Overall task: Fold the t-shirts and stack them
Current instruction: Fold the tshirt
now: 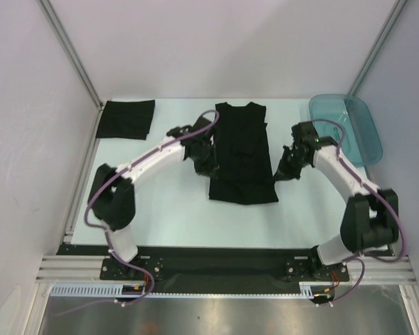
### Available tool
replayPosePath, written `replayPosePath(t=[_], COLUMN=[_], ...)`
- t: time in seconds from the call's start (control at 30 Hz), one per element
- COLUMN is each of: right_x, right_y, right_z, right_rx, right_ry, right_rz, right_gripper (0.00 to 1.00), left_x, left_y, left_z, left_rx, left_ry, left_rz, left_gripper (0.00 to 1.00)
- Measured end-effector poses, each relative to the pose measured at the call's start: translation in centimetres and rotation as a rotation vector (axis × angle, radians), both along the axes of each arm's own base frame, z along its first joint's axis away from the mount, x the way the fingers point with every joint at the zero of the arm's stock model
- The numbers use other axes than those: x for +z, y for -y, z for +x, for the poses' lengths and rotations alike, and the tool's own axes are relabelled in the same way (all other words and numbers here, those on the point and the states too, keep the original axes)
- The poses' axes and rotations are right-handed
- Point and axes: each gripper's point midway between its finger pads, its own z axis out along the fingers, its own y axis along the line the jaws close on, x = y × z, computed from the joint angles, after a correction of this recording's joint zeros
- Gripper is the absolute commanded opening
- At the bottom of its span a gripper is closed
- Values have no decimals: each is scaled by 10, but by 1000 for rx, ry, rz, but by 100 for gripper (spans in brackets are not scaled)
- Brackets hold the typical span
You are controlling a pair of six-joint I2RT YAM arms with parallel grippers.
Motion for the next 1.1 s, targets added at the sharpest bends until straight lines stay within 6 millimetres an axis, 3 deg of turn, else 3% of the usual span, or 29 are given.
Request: replayPosePath(t=[0.2, 0.3, 0.53, 0.77, 1.1], right_x=[-16, -25, -41, -52, -58], right_y=[0, 4, 7, 3, 11], right_z=[79, 108, 143, 166, 172], right_rx=[32, 39, 62, 83, 66], right_ry=[16, 23, 21, 22, 5], right_rz=[-10, -15, 4, 25, 24], right_gripper=[0, 0, 0, 0, 0], left_x=[-5, -22, -61, -60, -67], left_y=[4, 3, -13, -16, -5], left_z=[83, 106, 112, 127, 142], left_rx=[6, -1, 13, 34, 28], left_ry=[28, 3, -97, -100, -100], left_rz=[35, 66, 118, 88, 57], left_gripper=[0, 0, 0, 2, 10])
